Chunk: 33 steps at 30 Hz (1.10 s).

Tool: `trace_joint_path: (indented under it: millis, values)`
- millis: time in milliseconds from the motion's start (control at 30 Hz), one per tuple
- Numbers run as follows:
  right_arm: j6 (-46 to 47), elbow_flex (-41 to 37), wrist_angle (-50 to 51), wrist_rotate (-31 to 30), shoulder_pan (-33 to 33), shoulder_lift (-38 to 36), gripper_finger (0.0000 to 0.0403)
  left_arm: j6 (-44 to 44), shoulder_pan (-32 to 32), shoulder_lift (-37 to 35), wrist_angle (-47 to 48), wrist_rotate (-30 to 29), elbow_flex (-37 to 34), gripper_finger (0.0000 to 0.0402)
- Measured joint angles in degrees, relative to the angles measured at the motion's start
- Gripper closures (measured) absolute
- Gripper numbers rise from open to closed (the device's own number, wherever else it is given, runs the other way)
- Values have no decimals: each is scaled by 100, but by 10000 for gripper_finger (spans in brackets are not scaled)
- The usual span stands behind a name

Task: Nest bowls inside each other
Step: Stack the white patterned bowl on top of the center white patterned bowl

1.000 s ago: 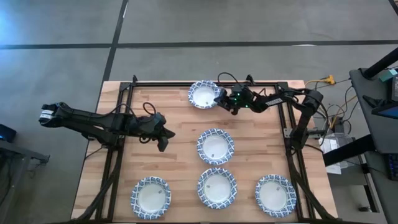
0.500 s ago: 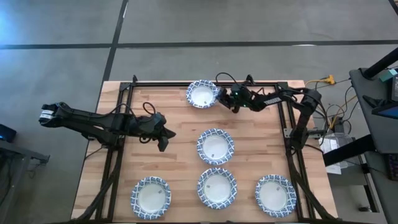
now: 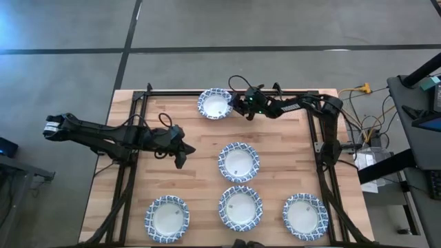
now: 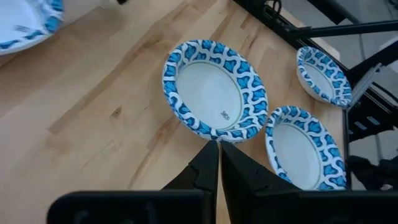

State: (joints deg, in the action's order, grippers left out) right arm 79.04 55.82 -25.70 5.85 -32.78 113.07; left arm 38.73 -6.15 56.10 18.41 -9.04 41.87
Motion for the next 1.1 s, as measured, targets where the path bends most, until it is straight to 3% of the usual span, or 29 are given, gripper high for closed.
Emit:
trace_joint_path:
  millis: [300,667,1100]
  values:
    - [-780,679,1102,52,53,146,285,7,-35,0,-40,54,9,400]
    - [-841,867,1183,24,80,233,368,-4,-35,11,-46,52,0,400]
    - [-1108,785,1196,314,117,-244,376,-54,-35,11,-40,50,-3,400]
